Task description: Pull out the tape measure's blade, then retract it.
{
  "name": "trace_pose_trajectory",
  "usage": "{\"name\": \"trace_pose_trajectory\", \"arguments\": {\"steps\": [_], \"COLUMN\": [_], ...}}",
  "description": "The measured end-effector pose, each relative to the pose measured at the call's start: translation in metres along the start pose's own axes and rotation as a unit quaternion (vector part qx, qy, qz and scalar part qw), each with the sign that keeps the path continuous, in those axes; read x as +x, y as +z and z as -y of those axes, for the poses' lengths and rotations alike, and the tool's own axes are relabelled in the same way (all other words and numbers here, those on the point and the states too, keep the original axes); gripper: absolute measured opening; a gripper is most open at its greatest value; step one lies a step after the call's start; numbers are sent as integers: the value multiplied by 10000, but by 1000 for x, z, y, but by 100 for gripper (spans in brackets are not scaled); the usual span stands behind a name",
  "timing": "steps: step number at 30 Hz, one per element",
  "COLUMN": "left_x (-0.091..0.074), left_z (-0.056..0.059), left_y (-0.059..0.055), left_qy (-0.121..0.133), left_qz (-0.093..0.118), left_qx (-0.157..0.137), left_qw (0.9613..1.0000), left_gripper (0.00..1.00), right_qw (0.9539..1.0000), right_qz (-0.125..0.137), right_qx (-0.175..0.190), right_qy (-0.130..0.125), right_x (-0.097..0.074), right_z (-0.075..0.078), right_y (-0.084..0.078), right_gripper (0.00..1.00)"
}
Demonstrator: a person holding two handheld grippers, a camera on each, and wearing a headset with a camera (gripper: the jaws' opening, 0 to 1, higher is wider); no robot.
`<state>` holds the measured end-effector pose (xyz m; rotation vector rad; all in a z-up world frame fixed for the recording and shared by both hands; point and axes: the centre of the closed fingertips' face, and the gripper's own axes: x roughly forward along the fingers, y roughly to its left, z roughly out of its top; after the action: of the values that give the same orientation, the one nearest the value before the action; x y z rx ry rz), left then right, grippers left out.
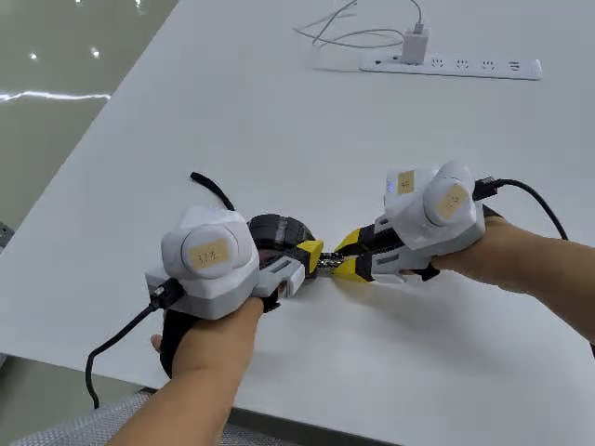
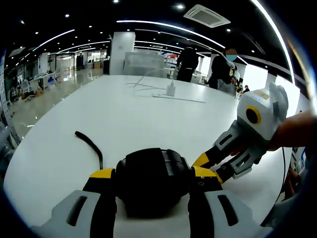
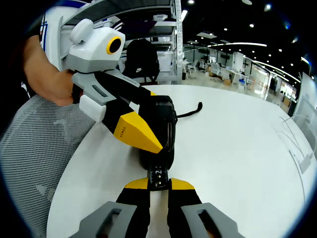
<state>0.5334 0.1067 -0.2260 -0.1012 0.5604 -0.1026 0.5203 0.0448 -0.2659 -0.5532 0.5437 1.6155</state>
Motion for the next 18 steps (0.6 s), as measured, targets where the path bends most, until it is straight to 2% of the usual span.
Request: {"name": "trace_pose_trajectory", "arguments": {"steps": [18], "left_x": [0], "left_z": [-1], "left_y": [1], "left_qy": [-5], "left_qz": [24], "left_qx": [-40], "left_qw": [10000], "left_gripper": [53], "right_qw": [10000], "right_qz": [-28], "right_qx": [-21], "right_qy": [14], "right_x": [7], "right_z": [-1], "right_y": [7], "right_gripper": [8]}}
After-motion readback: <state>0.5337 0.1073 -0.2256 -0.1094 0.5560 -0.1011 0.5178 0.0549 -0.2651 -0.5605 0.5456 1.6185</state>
